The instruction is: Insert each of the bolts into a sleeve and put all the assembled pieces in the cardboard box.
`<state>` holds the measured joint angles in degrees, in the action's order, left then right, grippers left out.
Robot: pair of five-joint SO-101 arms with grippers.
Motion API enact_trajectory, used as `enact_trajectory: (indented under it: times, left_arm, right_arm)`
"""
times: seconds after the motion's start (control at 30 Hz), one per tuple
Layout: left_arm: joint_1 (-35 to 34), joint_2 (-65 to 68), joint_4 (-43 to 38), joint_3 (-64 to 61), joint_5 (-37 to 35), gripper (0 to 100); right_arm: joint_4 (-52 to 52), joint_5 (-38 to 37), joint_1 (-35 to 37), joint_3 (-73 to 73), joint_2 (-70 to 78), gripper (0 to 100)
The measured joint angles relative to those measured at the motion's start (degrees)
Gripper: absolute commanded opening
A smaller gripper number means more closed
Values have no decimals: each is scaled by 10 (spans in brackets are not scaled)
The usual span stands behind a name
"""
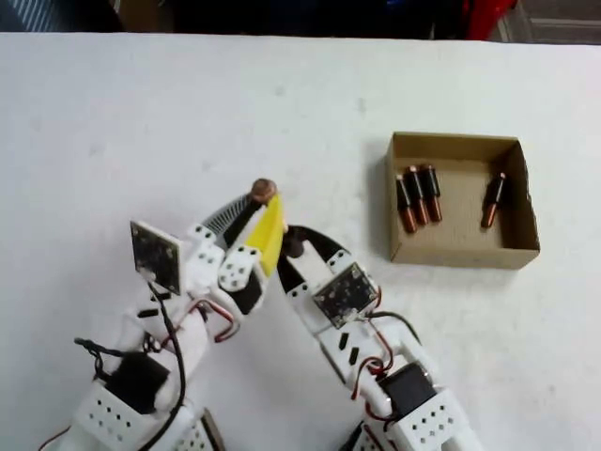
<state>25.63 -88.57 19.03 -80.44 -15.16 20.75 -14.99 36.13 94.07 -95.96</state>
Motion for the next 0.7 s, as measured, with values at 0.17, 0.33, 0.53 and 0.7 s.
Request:
enact_trajectory:
  times: [0.17, 0.33, 0.53, 0.7]
  left_arm:
    - [0, 0, 0, 0, 0, 20]
    - [0, 0, 0, 0, 0, 20]
    - [0, 0, 0, 0, 0, 20]
    - [0, -1, 0, -4, 0, 20]
  right_arm:
    - [0, 0, 0, 0, 0, 17]
    - [0, -4, 0, 0, 0, 17]
    - [0, -5, 0, 0, 0, 17]
    - [0, -5, 0, 0, 0, 17]
